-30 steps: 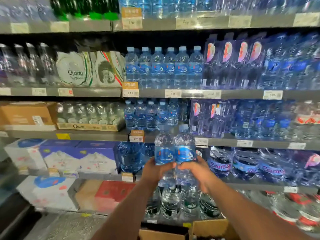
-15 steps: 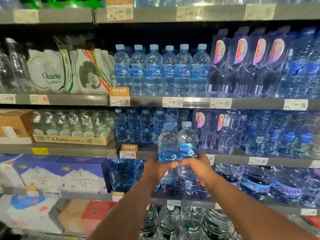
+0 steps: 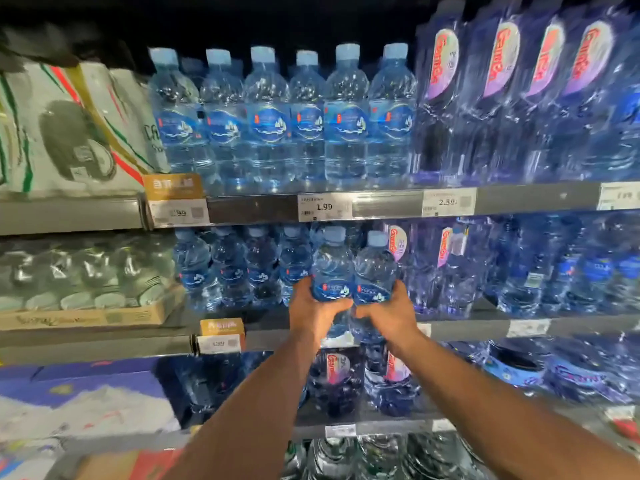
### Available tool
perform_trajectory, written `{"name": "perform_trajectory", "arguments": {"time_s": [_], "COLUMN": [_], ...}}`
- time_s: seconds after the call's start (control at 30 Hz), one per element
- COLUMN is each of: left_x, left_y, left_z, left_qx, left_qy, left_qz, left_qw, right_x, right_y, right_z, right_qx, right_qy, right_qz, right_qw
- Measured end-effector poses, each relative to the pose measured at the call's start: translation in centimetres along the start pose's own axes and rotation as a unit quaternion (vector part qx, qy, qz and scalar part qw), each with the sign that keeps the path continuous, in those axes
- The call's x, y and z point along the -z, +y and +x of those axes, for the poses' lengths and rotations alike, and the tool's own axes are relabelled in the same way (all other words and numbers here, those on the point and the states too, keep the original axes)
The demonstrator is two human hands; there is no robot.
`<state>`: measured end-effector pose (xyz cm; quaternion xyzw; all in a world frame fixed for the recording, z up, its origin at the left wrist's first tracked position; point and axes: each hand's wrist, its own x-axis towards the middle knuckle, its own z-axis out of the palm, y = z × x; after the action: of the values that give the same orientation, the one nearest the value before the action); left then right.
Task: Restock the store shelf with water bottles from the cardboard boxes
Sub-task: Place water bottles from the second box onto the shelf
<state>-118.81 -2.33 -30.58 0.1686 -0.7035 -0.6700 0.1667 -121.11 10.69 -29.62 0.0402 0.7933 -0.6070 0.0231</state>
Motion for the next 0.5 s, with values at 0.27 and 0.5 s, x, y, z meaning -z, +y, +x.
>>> {"name": "perform_trajectory", "arguments": {"time_s": [0.27, 0.5], "left_x": [-2.3, -4.9], "left_y": [-1.9, -3.6], "left_z": [4.3, 6.5], "left_qx": [0.011, 0.011], "left_qy": [-0.021, 0.001], "left_qz": [-0.024, 0.033], "left_qw": [0.999, 0.999], "right_x": [-0.6, -0.3], "right_y": [-0.2, 0.5], "right_z": [1.8, 3.0], "right_qx": [0.02, 0.029], "right_qy": [0.079, 0.109], "right_qz": [-0.019, 0.009], "right_qw": [0.997, 0.994]}}
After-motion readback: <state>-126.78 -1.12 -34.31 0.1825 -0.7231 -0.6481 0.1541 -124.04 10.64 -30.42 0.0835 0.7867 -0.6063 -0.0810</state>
